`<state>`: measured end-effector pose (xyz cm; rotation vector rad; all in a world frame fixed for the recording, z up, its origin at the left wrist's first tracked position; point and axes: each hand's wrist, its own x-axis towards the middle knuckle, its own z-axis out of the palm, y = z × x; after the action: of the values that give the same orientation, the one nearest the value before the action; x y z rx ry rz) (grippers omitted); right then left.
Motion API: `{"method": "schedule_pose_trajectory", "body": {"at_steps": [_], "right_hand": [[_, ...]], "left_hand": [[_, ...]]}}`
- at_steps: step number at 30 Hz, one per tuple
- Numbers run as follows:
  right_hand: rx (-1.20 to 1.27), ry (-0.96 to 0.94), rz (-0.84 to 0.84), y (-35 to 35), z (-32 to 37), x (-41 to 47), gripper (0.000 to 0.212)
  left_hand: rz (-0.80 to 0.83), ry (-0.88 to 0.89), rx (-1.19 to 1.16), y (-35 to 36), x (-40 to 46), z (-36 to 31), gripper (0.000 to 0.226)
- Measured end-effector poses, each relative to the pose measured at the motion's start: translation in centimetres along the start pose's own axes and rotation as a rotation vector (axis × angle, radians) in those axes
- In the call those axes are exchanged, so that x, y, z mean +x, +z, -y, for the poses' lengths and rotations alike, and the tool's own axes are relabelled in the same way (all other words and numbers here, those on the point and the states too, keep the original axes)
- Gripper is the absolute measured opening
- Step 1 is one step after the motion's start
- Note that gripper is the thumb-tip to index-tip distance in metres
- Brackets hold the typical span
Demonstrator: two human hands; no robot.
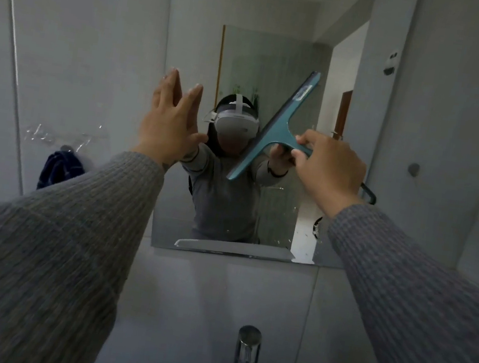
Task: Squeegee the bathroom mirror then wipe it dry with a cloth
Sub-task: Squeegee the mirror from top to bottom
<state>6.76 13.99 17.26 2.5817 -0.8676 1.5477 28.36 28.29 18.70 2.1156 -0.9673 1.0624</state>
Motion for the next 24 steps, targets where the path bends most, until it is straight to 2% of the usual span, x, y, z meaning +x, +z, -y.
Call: {"method": "schedule_pose_trajectory", "body": {"at_steps": [6, 11, 15, 24], "right_hand": [[0.062, 0.222, -0.052, -0.6, -4.3, -0.9, 0.023], [0.279, 0.506, -0.053, 0.3, -5.8, -3.1, 0.020], [0.495, 0.686, -0.072, 2.0, -5.4, -4.8, 0.021], [0.780, 0.932, -0.150, 5.5, -1.0, -7.2, 0.019]], "left_hand": [[0.004, -0.022, -0.009, -0.2, -0.2, -0.4, 0.092], [0.016, -0.044, -0.020, -0.5, -0.2, -0.8, 0.089], [0.002, -0.050, -0.016, -0.2, -0.2, -0.6, 0.089], [0.017, -0.054, -0.036, -0.6, -0.4, -0.7, 0.087]]}}
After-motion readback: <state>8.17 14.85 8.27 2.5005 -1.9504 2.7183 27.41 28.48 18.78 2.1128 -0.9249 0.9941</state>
